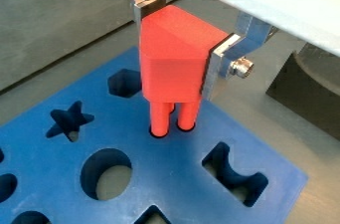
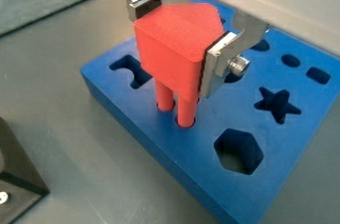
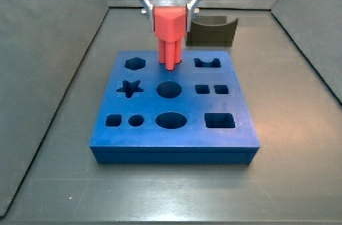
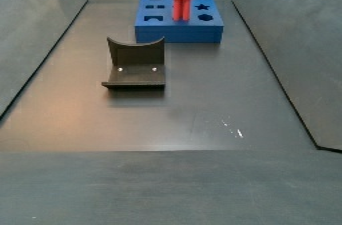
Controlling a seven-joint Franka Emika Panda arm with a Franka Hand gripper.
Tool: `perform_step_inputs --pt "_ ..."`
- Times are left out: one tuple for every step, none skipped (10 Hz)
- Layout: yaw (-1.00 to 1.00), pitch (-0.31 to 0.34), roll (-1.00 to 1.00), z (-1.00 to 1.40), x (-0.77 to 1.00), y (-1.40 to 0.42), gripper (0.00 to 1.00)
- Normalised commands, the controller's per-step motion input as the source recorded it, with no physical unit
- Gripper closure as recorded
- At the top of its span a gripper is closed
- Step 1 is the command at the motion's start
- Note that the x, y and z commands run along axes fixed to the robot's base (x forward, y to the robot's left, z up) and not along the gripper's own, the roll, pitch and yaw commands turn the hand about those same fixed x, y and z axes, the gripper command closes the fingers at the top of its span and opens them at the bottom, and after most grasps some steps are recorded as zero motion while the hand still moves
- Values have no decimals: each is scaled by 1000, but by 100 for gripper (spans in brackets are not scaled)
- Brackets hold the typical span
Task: Insert the 3 prong object.
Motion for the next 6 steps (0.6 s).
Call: perform_step_inputs --pt "-106 66 0 -409 37 37 100" --pt "-117 0 0 -431 0 0 100" --pt "-60 0 0 -491 0 0 100" --pt "-34 0 23 -489 0 0 100" --pt "-9 0 113 -431 0 -23 100" --pt "0 0 270 -351 -91 -109 100"
